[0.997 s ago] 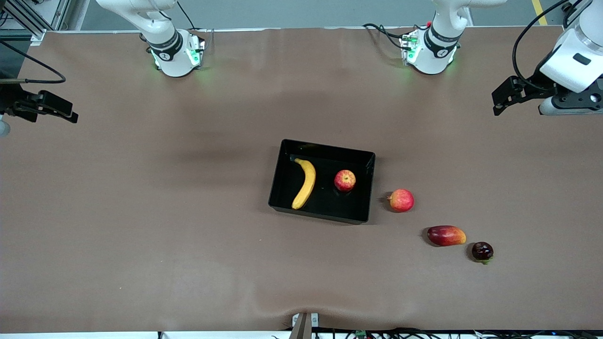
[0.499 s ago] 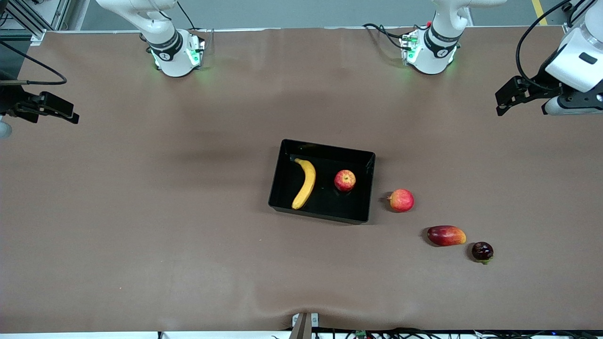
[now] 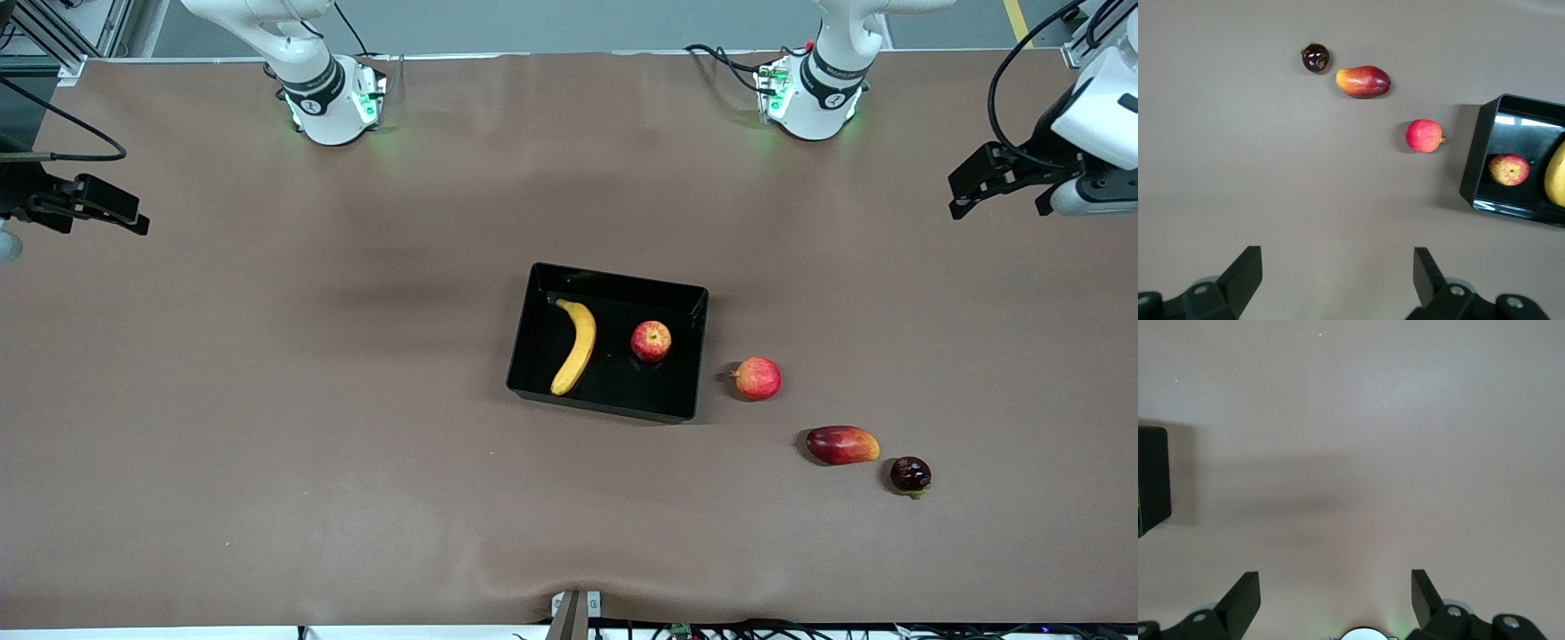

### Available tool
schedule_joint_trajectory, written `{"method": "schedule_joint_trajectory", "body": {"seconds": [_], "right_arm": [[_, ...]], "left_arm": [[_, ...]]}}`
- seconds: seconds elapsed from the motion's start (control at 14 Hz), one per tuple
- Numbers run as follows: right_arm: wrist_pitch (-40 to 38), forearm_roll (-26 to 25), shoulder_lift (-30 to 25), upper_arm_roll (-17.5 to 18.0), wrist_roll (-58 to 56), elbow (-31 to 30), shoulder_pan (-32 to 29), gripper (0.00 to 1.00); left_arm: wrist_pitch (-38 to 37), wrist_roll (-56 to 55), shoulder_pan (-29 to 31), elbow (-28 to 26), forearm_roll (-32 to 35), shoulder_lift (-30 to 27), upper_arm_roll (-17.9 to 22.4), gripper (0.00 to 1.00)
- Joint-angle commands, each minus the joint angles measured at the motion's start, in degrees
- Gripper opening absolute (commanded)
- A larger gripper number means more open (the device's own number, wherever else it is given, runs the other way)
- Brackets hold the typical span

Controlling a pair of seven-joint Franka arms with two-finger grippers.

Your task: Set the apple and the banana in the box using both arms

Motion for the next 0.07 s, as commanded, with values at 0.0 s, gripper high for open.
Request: {"method": "schedule_joint_trajectory", "body": {"seconds": [0.0], "right_arm": [[0.3,-0.2,0.1,0.2,-0.2,0.1,0.0,1.0]], "left_arm": [[-0.8,-0.2,1.8,1.1,-1.8,0.2,-0.2,1.0]]}}
